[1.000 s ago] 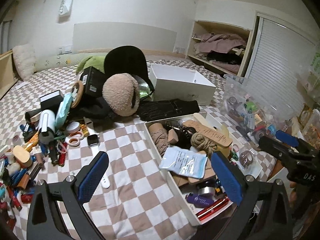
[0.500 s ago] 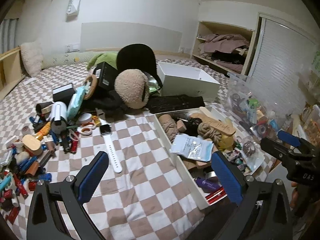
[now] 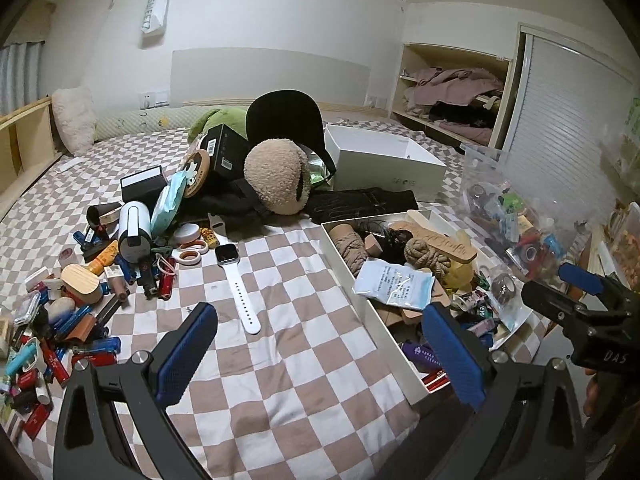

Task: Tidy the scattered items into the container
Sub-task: 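Withdraw both tools from the tray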

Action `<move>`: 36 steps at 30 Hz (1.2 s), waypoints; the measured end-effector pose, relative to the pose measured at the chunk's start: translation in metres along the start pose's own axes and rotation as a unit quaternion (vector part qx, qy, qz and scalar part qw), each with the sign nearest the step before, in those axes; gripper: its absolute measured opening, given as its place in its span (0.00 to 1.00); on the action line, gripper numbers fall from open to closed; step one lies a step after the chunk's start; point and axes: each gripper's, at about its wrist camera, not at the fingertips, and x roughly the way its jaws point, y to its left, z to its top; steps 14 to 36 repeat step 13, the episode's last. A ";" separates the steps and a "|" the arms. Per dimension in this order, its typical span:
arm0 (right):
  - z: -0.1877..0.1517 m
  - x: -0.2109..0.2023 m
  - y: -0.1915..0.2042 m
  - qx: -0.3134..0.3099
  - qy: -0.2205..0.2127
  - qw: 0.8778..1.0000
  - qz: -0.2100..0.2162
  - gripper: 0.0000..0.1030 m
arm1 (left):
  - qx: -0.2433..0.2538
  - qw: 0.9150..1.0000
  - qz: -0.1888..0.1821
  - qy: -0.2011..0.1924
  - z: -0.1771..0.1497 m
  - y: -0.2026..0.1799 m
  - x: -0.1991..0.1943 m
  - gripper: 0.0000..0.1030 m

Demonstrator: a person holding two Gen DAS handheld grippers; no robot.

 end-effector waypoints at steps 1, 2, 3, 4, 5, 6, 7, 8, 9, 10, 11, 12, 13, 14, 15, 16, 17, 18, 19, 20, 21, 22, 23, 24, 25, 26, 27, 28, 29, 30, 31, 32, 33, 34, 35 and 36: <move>0.000 0.000 0.000 -0.001 0.000 1.000 0.000 1.00 | 0.001 1.000 0.000 0.000 0.000 0.000 -0.001 1.00; -0.001 0.000 0.000 -0.001 0.000 1.000 0.000 1.00 | 0.001 1.000 0.000 -0.001 0.000 0.000 -0.001 1.00; -0.001 -0.001 0.000 0.000 0.000 1.000 0.000 1.00 | 0.001 1.000 0.000 -0.001 0.000 -0.001 -0.002 1.00; -0.001 -0.001 0.000 0.000 0.000 1.000 0.000 1.00 | 0.001 1.000 0.000 -0.002 -0.001 -0.001 -0.002 1.00; -0.001 -0.001 0.000 0.000 0.000 1.000 0.000 1.00 | 0.001 1.000 0.001 -0.004 -0.001 -0.001 -0.003 1.00; -0.001 -0.001 0.000 0.001 0.000 1.000 0.000 1.00 | 0.001 1.000 0.001 -0.005 -0.001 -0.001 -0.003 1.00; 0.000 -0.002 0.000 0.001 -0.001 1.000 0.001 1.00 | 0.000 1.000 0.001 -0.006 -0.001 -0.001 -0.004 1.00; 0.000 -0.002 -0.001 0.002 -0.001 1.000 0.001 1.00 | 0.000 1.000 0.003 -0.006 -0.001 -0.001 -0.004 1.00; 0.000 -0.002 -0.001 0.002 -0.001 1.000 0.001 1.00 | 0.000 1.000 0.006 -0.007 -0.001 -0.002 -0.004 1.00; 0.000 -0.001 -0.001 0.003 -0.001 1.000 0.001 1.00 | 0.000 1.000 0.005 -0.007 -0.001 -0.002 -0.005 1.00; 0.000 -0.001 -0.002 0.003 0.000 1.000 0.001 1.00 | 0.002 1.000 0.005 -0.006 -0.001 -0.003 -0.005 1.00; 0.000 -0.001 -0.002 0.003 0.000 1.000 0.001 1.00 | 0.003 1.000 0.006 -0.006 -0.002 -0.004 -0.005 1.00; -0.001 -0.001 -0.003 0.004 0.000 1.000 0.001 1.00 | 0.005 1.000 0.007 -0.006 -0.002 -0.005 -0.004 1.00; -0.001 -0.001 -0.003 0.004 0.000 1.000 0.001 1.00 | 0.005 1.000 0.007 -0.006 -0.002 -0.005 -0.004 1.00; -0.001 -0.001 -0.003 0.004 0.000 1.000 0.001 1.00 | 0.005 1.000 0.007 -0.006 -0.002 -0.005 -0.004 1.00; -0.001 -0.001 -0.003 0.004 0.000 1.000 0.001 1.00 | 0.005 1.000 0.007 -0.006 -0.002 -0.005 -0.004 1.00; -0.001 -0.001 -0.003 0.004 0.000 1.000 0.001 1.00 | 0.005 1.000 0.007 -0.006 -0.002 -0.005 -0.004 1.00; -0.001 -0.001 -0.003 0.004 0.000 1.000 0.001 1.00 | 0.005 1.000 0.007 -0.006 -0.002 -0.005 -0.004 1.00; -0.001 -0.001 -0.003 0.004 0.000 1.000 0.001 1.00 | 0.005 1.000 0.007 -0.006 -0.002 -0.005 -0.004 1.00; -0.001 -0.001 -0.003 0.004 0.000 1.000 0.001 1.00 | 0.005 1.000 0.007 -0.006 -0.002 -0.005 -0.004 1.00; -0.001 -0.001 -0.003 0.004 0.000 1.000 0.001 1.00 | 0.005 1.000 0.007 -0.006 -0.002 -0.005 -0.004 1.00; -0.001 -0.001 -0.003 0.004 0.000 1.000 0.001 1.00 | 0.005 1.000 0.007 -0.006 -0.002 -0.005 -0.004 1.00; -0.001 -0.001 -0.003 0.004 0.000 1.000 0.001 1.00 | 0.005 1.000 0.007 -0.006 -0.002 -0.005 -0.004 1.00; -0.001 -0.001 -0.003 0.004 0.000 1.000 0.001 1.00 | 0.005 1.000 0.007 -0.006 -0.002 -0.005 -0.004 1.00; -0.001 -0.001 -0.003 0.004 0.000 1.000 0.001 1.00 | 0.005 1.000 0.007 -0.006 -0.002 -0.005 -0.004 1.00; -0.001 -0.001 -0.003 0.004 0.000 1.000 0.001 1.00 | 0.005 1.000 0.007 -0.006 -0.002 -0.005 -0.004 1.00; -0.001 -0.001 -0.003 0.004 0.000 1.000 0.001 1.00 | 0.005 1.000 0.007 -0.006 -0.002 -0.005 -0.004 1.00; -0.001 -0.001 -0.003 0.004 0.000 1.000 0.001 1.00 | 0.005 1.000 0.007 -0.006 -0.002 -0.005 -0.004 1.00; -0.001 -0.001 -0.003 0.004 0.000 1.000 0.001 1.00 | 0.005 1.000 0.007 -0.006 -0.002 -0.005 -0.004 1.00; -0.001 -0.001 -0.003 0.004 0.000 1.000 0.001 1.00 | 0.005 1.000 0.007 -0.006 -0.002 -0.005 -0.004 1.00; -0.001 -0.001 -0.003 0.004 0.000 1.000 0.001 1.00 | 0.005 1.000 0.007 -0.006 -0.002 -0.005 -0.004 1.00; -0.001 -0.001 -0.003 0.004 0.000 1.000 0.001 1.00 | 0.005 1.000 0.007 -0.006 -0.002 -0.005 -0.004 1.00; -0.001 -0.001 -0.003 0.004 0.000 1.000 0.001 1.00 | 0.005 1.000 0.007 -0.006 -0.002 -0.005 -0.004 1.00; -0.001 -0.001 -0.003 0.004 0.000 1.000 0.001 1.00 | 0.005 1.000 0.007 -0.006 -0.002 -0.005 -0.004 1.00; -0.001 -0.001 -0.003 0.004 0.000 1.000 0.001 1.00 | 0.005 1.000 0.007 -0.006 -0.002 -0.005 -0.004 1.00; -0.001 -0.001 -0.003 0.004 0.000 1.000 0.001 1.00 | 0.005 1.000 0.007 -0.006 -0.002 -0.005 -0.004 1.00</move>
